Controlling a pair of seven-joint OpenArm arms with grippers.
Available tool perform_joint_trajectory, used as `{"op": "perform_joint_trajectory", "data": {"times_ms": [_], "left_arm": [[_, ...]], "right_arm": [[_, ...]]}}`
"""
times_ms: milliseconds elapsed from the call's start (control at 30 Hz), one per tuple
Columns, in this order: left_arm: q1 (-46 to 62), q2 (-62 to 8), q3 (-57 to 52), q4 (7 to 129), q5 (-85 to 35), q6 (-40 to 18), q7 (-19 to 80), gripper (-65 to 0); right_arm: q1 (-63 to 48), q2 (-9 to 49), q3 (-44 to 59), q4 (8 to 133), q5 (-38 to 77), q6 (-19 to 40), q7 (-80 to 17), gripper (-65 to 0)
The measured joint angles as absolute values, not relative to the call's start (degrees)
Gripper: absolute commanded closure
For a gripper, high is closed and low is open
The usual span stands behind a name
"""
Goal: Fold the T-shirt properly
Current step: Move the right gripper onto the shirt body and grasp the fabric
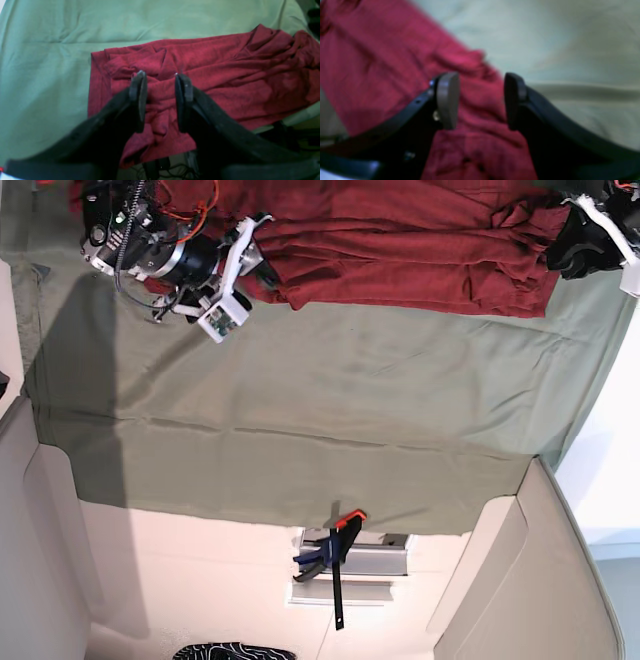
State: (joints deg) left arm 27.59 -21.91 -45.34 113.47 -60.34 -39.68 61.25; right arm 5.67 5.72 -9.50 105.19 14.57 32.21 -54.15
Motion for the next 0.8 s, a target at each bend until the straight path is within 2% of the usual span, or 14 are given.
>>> {"op": "perform_joint_trajectory", "data": {"times_ms": [200,300,400,633,800], "left_arm": [[27.6,-21.9,-45.3,113.5,-60.4,-39.7,61.2,-22.8],[27.6,-21.9,-45.3,113.5,-60.4,-39.7,61.3,-22.8],[27.6,-21.9,-45.3,113.5,-60.3,-39.7,61.3,-22.8],[27.6,-21.9,-45.3,113.5,-60.4,-39.7,60.8,-22.8],[27.6,-21.7,-45.3,113.5,-60.4,-39.7,60.8,-22.8]], "right_arm": [[4.4,5.7,-11.3,106.1,3.7,31.5,-54.1,-29.3],[4.4,5.7,-8.3,106.2,-0.7,25.5,-53.1,-29.3],[4.5,5.7,-2.9,105.2,-1.0,21.4,-53.0,-29.3],[6.4,5.7,4.7,91.8,3.7,21.4,-52.8,-29.5],[8.7,5.7,4.6,90.8,3.6,21.4,-52.8,-29.5]]}}
